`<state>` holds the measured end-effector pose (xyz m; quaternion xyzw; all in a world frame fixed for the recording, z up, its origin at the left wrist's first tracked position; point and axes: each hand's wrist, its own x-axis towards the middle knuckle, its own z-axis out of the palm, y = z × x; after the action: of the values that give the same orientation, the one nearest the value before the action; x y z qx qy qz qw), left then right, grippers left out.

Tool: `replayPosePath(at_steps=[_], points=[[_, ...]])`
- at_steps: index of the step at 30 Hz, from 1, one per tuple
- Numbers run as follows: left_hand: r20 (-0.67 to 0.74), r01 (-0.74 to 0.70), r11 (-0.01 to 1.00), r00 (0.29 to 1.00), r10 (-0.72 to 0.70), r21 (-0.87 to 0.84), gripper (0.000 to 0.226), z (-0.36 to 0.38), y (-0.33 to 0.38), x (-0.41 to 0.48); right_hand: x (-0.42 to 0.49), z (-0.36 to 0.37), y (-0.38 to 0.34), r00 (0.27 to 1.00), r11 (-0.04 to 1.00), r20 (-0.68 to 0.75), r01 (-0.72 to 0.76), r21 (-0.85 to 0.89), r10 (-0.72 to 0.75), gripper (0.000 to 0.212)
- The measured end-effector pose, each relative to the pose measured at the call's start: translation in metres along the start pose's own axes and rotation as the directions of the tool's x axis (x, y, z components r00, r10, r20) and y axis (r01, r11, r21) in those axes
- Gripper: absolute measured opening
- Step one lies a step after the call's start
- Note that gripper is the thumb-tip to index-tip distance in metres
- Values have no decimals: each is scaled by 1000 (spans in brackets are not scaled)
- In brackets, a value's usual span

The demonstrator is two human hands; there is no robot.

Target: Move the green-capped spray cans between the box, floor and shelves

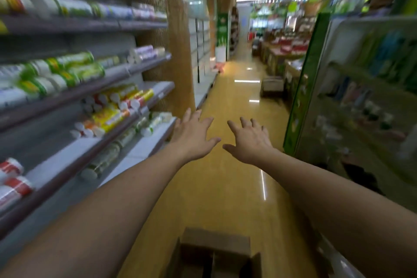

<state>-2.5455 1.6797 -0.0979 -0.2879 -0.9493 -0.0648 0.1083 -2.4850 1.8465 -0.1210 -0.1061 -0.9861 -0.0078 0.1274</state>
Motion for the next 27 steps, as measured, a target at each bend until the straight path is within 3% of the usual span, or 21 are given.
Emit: replayPosePath(at_steps=[7, 15, 21, 27], points=[[-67, -104, 994, 992, 106, 39, 79, -70, 48, 30, -4, -86, 44, 987, 993, -121, -107, -43, 101, 88], [-62, -425, 905, 904, 422, -31, 77, -63, 130, 59, -59, -112, 100, 916, 910, -104, -398, -118, 387, 84], [32, -640, 758, 761, 648, -123, 78, -43, 199, 33, -142, -109, 131, 781, 766, -93, -625, -153, 618, 85], [76, -809, 548, 546, 835, -211, 80, -44, 284, -32, -275, -116, 137, 554, 535, -113, -829, -163, 824, 86]])
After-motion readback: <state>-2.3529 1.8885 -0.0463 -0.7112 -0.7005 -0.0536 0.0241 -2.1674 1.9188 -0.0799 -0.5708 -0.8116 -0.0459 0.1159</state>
